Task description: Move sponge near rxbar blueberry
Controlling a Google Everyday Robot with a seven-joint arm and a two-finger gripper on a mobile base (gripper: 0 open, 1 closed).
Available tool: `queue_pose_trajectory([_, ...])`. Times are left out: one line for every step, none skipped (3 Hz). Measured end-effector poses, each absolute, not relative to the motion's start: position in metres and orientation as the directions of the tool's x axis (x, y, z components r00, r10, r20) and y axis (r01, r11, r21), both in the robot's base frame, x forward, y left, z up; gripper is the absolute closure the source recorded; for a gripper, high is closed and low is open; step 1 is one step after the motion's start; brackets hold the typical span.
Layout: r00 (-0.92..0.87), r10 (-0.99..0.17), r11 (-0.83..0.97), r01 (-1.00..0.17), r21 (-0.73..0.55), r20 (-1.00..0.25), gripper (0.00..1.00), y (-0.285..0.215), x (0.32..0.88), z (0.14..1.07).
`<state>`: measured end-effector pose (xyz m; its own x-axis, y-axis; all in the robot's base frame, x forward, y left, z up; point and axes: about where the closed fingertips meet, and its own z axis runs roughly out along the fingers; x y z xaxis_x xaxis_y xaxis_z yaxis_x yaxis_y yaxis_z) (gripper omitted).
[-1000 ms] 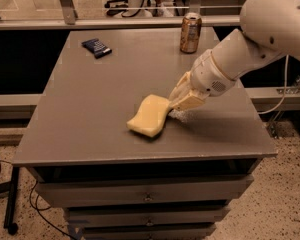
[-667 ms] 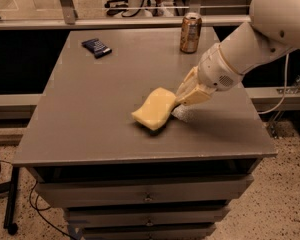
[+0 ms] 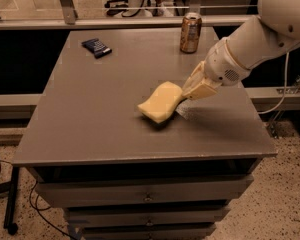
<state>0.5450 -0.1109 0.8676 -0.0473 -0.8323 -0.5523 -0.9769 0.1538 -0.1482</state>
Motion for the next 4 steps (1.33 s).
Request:
queue_pose_trajectory([-0.027,-0.807,0.179,-0.963,-0.201,-0.589,1.0,-0.096,0.565,0.878])
queue_pose_trajectory([-0.025,-0.779,0.253,-0.927,-0.277,-0.626,1.0,-0.079,0.613,0.894])
queue_pose_trajectory([-0.054,-0.749,0.351,-0.877,-0.327,-0.661,1.0,-0.061,0.682,0.907])
queue_pose_trajectory([-0.086,-0.731,0.419,-0.84,-0.345,-0.677,1.0,-0.047,0.739,0.909])
